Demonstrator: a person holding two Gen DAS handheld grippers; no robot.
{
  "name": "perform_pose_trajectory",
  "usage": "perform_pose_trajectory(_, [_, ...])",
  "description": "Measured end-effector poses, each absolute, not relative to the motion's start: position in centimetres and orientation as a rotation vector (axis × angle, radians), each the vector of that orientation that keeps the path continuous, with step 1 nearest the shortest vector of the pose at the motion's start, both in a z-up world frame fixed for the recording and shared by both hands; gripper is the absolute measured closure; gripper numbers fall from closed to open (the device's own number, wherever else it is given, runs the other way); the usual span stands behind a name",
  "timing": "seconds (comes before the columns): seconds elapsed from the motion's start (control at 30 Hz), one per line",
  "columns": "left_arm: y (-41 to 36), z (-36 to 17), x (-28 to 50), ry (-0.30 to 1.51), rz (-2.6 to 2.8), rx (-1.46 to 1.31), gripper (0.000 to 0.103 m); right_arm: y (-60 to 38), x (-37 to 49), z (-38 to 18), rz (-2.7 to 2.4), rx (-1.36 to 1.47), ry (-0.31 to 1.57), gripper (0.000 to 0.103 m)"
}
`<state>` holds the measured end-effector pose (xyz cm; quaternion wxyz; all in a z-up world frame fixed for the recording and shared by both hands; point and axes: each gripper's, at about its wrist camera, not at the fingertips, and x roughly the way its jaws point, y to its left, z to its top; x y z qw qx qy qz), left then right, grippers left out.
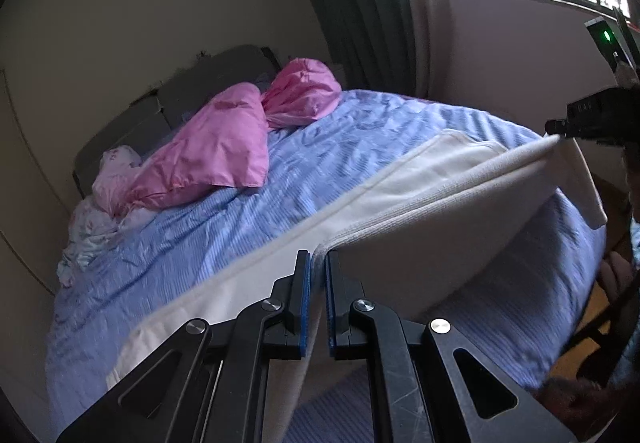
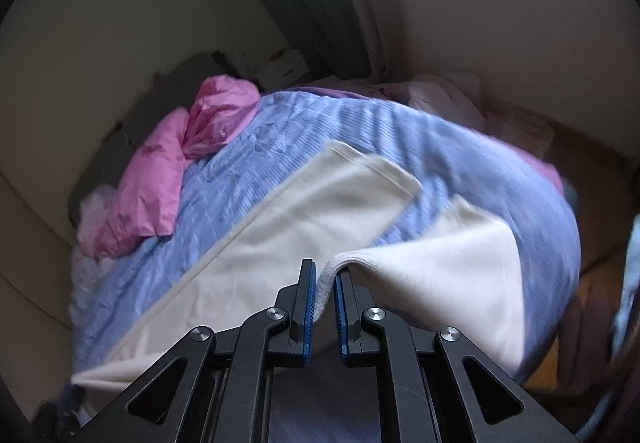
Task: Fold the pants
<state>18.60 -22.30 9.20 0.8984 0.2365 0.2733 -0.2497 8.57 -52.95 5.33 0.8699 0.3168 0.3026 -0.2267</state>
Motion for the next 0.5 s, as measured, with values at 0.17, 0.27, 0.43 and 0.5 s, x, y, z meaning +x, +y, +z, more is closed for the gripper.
perform_pose_trajectory(0.17, [-24.2, 7.5, 26.0, 0.624, -0.474, 0.52, 0.095, -54.8, 16.7, 5.9, -0.472, 0.593, 0.741, 0.093])
perform_pose_trajectory(0.27, [-25.0, 5.4, 30.1, 0.667, -0.447, 0.53, 0.095, -55.1, 21.6, 4.6, -0.483, 0.542, 0.793, 0.093])
perform_pose_trajectory(0.43, [-26.0, 0.7, 36.0, 0.768, -0.415, 0.549, 0.095, -54.3, 29.0, 1.7, -0.498, 0.469, 0.852, 0.093])
perform_pose_trajectory(0.5, [-26.4, -1.5, 37.8, 0.806, -0.418, 0.575, 0.095, -54.0, 31.2, 0.3, -0.512, 0.449, 0.885, 0.093])
